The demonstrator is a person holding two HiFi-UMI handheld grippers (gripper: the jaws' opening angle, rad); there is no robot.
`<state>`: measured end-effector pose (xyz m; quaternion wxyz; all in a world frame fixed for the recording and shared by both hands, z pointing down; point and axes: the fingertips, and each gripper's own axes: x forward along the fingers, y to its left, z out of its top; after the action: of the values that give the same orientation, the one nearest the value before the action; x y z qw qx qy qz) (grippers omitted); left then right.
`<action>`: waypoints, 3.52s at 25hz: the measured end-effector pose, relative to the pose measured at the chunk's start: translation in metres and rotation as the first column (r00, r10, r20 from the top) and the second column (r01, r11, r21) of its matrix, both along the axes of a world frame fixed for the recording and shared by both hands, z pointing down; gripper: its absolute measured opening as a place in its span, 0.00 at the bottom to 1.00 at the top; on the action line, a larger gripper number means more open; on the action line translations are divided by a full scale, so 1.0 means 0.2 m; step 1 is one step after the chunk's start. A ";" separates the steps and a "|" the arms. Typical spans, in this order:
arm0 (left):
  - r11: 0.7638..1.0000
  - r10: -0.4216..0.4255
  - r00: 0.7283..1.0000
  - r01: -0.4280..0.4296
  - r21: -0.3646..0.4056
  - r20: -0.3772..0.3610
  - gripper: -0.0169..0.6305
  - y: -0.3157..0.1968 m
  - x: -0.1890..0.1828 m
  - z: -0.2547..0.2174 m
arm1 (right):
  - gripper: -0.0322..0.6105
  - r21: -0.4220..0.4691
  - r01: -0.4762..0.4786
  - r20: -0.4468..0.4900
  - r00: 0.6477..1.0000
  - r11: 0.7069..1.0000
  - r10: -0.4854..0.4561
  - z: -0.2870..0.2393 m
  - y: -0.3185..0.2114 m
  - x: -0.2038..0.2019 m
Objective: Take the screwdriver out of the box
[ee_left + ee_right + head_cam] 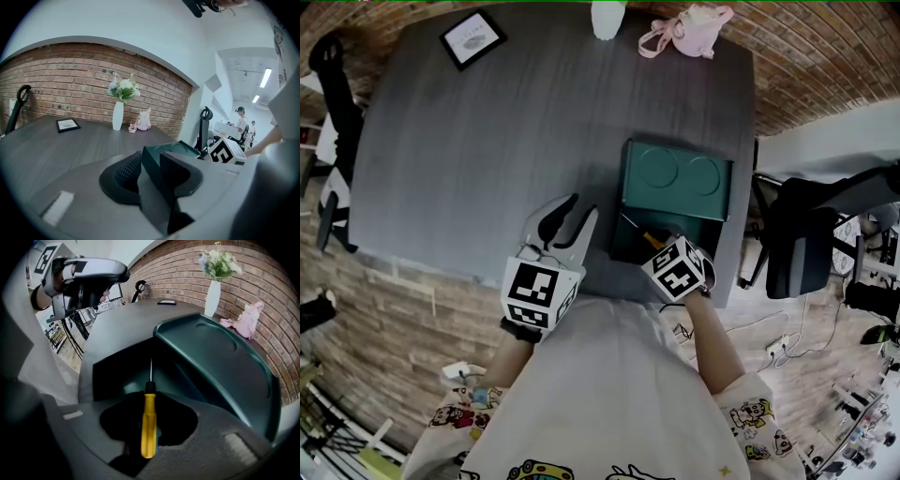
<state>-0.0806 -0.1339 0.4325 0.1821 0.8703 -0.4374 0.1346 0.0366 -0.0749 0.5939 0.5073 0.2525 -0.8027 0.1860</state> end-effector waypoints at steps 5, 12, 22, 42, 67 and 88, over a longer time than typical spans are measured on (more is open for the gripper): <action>1.000 -0.006 1.000 0.006 0.004 0.001 0.22 -0.01 -0.01 -0.01 | 0.18 0.000 0.005 -0.003 1.000 1.000 -0.005 -0.01 0.02 0.01; 1.000 -0.001 1.000 0.001 0.019 -0.001 0.22 -0.02 0.00 -0.03 | 0.18 0.024 -0.003 0.032 0.999 1.000 0.002 -0.05 0.03 0.03; 0.999 0.000 1.000 0.000 0.048 0.001 0.22 -0.03 0.02 -0.08 | 0.18 0.111 0.003 0.069 0.998 0.994 -0.011 -0.18 -0.01 0.01; 0.988 0.021 1.000 -0.023 0.156 0.013 0.22 -0.04 0.03 -0.25 | 0.18 0.341 -0.197 0.281 0.955 0.919 0.100 -0.70 -0.19 0.10; 0.964 0.046 0.998 -0.033 0.262 -0.041 0.14 0.08 0.16 -0.50 | 0.18 0.461 -0.500 0.625 0.770 0.733 0.132 -1.28 -0.10 0.30; 0.975 0.067 0.996 -0.053 0.217 -0.056 0.02 0.10 0.18 -0.46 | 0.18 0.436 -0.611 0.687 0.700 0.660 0.194 -1.33 -0.08 0.46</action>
<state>-0.0451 -0.1131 0.3396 0.0963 0.9016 -0.4167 0.0642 0.1286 -0.0915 0.3270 0.0586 0.5195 -0.8482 0.0845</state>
